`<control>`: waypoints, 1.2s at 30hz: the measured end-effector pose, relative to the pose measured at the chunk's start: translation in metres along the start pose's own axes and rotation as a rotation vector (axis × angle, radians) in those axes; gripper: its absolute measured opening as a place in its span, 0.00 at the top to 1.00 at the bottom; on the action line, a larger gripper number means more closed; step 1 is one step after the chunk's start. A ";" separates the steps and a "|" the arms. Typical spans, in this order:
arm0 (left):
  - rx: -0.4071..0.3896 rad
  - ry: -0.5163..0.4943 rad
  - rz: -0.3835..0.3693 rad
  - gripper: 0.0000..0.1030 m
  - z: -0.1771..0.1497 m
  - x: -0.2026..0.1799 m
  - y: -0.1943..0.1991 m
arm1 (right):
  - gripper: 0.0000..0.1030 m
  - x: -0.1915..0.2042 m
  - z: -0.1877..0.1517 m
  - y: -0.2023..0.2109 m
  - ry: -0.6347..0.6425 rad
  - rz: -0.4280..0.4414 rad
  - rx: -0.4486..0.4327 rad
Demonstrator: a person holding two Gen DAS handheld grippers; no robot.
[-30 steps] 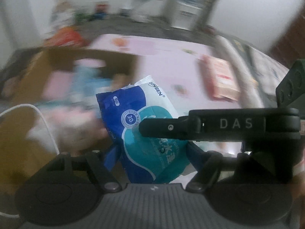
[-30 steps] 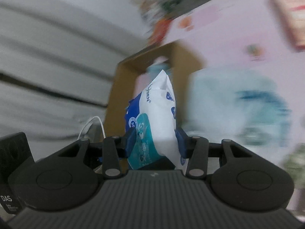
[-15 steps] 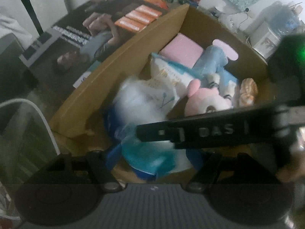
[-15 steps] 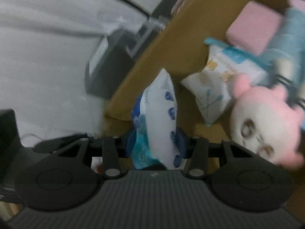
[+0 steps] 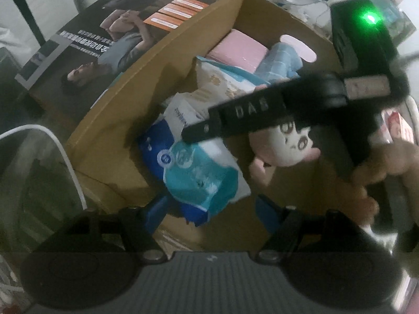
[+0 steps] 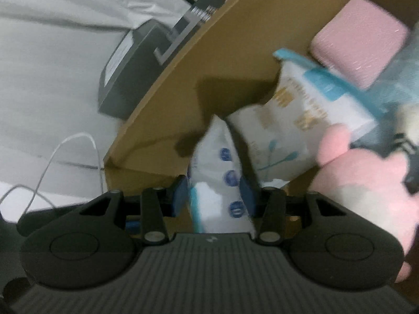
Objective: Organize soft objects
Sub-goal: 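Carry the blue-and-teal wipes pack with the right tool into the box, then open the right tool and withdraw it from the box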
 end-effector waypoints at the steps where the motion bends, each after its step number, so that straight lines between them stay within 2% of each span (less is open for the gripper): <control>1: 0.002 -0.004 -0.001 0.27 -0.002 -0.001 0.000 | 0.56 -0.002 0.001 0.001 -0.002 -0.018 -0.011; 5: 0.006 -0.021 -0.007 0.27 -0.005 -0.004 0.002 | 0.56 -0.005 0.010 -0.007 0.002 -0.039 -0.025; 9: 0.009 -0.031 -0.008 0.27 -0.006 -0.004 0.003 | 0.57 0.004 0.011 -0.025 0.070 -0.094 0.001; 14: 0.003 -0.027 -0.003 0.27 -0.004 0.000 0.004 | 0.59 0.012 0.006 -0.038 0.083 -0.070 0.039; 19: 0.001 -0.035 0.005 0.27 -0.002 -0.002 0.003 | 0.58 0.016 -0.004 -0.044 0.018 0.010 0.053; 21: -0.003 -0.046 0.011 0.27 -0.001 -0.005 0.004 | 0.56 0.015 -0.008 -0.040 0.005 0.011 0.033; 24: -0.021 -0.068 0.014 0.27 0.001 -0.013 0.007 | 0.53 0.012 -0.008 -0.018 -0.030 0.032 -0.044; 28: -0.031 -0.109 0.008 0.26 0.000 -0.032 0.010 | 0.43 0.007 -0.018 0.035 -0.113 0.110 -0.229; 32: -0.038 -0.184 0.003 0.25 -0.005 -0.063 0.013 | 0.30 -0.012 -0.052 0.095 -0.234 0.183 -0.421; 36: -0.045 -0.277 -0.005 0.22 -0.017 -0.105 0.014 | 0.26 -0.043 -0.110 0.142 -0.388 0.216 -0.577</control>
Point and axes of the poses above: each gripper's, at about its wrist camera, not at the fingertips, and y roughly against the way its jaws point, x to its left, z to its top, the point moved 8 cm from there along -y, roughly the way its jaws point, and after that the axes turned 8 degrees about x, right-handed, at the moved point
